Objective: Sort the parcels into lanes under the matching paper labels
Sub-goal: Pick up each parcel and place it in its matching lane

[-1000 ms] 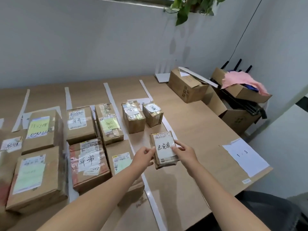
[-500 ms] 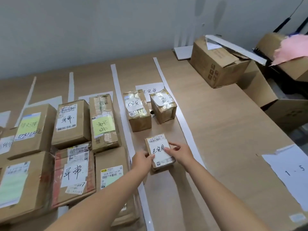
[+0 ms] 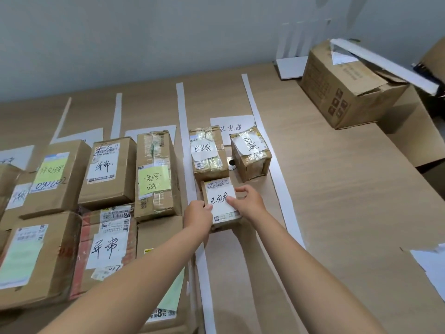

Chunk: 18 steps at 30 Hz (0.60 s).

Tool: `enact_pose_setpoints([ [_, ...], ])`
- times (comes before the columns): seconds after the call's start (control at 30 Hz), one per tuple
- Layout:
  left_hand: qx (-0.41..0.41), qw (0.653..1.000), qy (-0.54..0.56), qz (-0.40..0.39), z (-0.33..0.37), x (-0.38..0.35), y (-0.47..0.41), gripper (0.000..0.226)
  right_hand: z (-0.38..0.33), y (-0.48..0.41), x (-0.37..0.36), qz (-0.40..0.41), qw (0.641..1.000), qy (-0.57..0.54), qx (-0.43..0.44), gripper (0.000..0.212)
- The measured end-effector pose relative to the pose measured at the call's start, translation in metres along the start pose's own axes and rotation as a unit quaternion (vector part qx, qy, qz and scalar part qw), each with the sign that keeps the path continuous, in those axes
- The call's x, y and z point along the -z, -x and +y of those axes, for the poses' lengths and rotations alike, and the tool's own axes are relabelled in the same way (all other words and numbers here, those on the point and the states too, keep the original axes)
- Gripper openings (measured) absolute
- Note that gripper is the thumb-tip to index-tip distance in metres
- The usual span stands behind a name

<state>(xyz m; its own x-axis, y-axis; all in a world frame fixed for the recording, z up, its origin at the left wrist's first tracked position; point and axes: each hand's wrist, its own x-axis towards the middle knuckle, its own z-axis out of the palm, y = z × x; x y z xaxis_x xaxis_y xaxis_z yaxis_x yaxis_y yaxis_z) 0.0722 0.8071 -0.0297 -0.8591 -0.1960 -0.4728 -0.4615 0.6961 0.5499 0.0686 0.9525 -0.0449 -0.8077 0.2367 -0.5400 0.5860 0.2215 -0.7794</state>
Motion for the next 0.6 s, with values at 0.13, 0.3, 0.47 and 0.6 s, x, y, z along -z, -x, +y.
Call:
enact_pose_setpoints([
  [0.13, -0.036, 0.998, 0.028, 0.034, 0.013, 0.012, 0.013, 0.022, -0.013, 0.013, 0.003, 0.026, 0.995, 0.092, 0.022, 0.058],
  [0.3, -0.154, 0.984, 0.046, 0.073, 0.031, 0.058, 0.043, 0.030, -0.061, 0.055, 0.006, 0.121, 0.959, 0.209, 0.151, 0.038],
  [0.47, -0.258, 0.946, -0.023, 0.194, 0.006, 0.165, 0.060, 0.049, -0.146, 0.112, -0.053, 0.114, 0.914, 0.228, 0.316, 0.040],
  [0.6, -0.255, 0.909, -0.103, 0.315, -0.070, 0.275, 0.075, 0.056, -0.216, 0.182, -0.149, 0.098, 0.865, 0.205, 0.447, 0.057],
])
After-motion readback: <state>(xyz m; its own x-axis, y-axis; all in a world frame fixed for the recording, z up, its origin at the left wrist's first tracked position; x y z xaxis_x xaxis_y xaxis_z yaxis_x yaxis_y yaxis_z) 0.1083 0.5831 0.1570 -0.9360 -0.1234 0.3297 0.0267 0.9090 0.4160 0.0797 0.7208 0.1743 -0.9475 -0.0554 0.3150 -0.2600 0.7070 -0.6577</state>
